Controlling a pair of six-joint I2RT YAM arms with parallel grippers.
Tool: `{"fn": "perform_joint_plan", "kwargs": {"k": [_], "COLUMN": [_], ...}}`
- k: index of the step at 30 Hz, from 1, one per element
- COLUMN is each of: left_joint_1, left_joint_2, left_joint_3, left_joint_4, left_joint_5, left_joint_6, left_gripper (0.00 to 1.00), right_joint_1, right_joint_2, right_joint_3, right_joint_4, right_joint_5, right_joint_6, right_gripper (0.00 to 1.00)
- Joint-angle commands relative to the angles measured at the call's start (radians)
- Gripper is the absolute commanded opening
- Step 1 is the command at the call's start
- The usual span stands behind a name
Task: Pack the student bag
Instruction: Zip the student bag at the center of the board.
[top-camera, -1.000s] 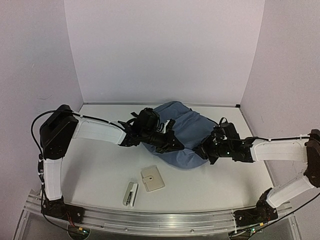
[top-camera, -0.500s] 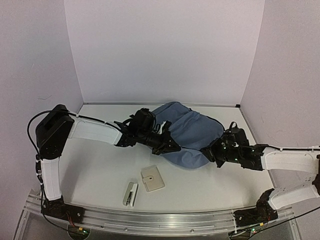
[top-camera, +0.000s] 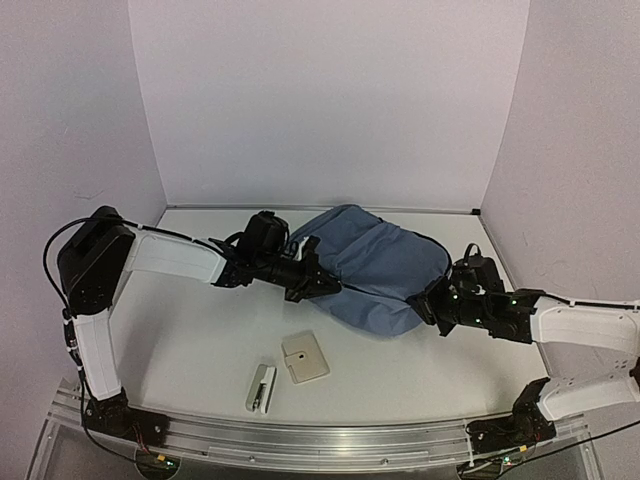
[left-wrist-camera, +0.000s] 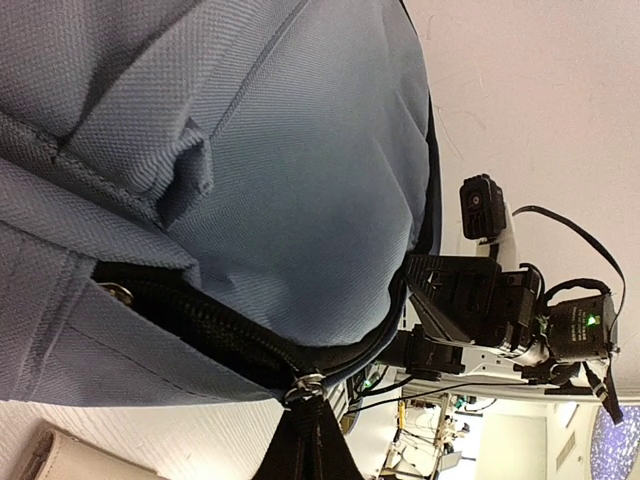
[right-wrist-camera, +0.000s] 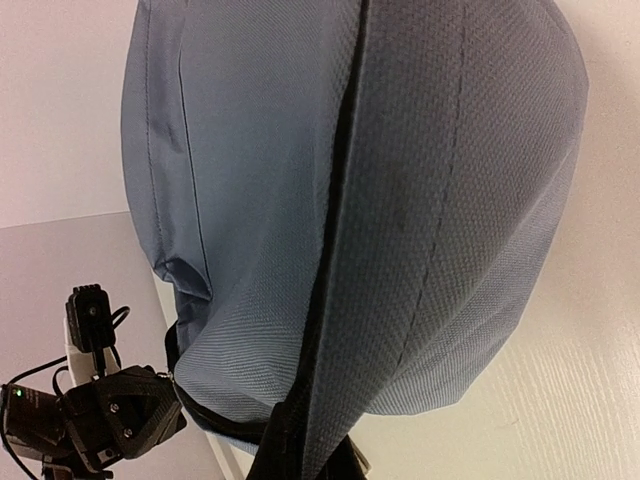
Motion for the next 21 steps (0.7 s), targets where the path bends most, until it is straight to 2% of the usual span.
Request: {"fn": "perform_joint_plan", "kwargs": {"k": [1, 6, 16, 21], "left_joint_1": [0.076, 0.108, 0.180, 0.180], "left_joint_2": [-0.048, -0.025, -0.036, -0.014], "left_joint_3": [0.015, 0.044, -0.024, 0.004], "left_joint_4": [0.036, -0.025, -0.028, -0.045], "left_joint_5": [0.003, -0.004, -0.021, 0.036], "left_joint_6": [0.011, 0.044, 0.028, 0.044], "left_gripper": [0.00, 0.00, 0.00, 0.00], "right_joint_1": [-0.006, -0.005, -0.006, -0.006], "right_joint_2": [-0.049, -0.075, -0.103, -0.097], "right_joint_3": [0.000, -0.002, 0.012, 0.049], "right_joint_4": [-0.092, -0.116, -0.162, -0.163], "right_joint_5": [0.096, 0.112, 0.128, 0.118], "right_joint_6": [-0.025, -0.025, -0.038, -0.126], "right_gripper": [0.00, 0.00, 0.00, 0.00]}}
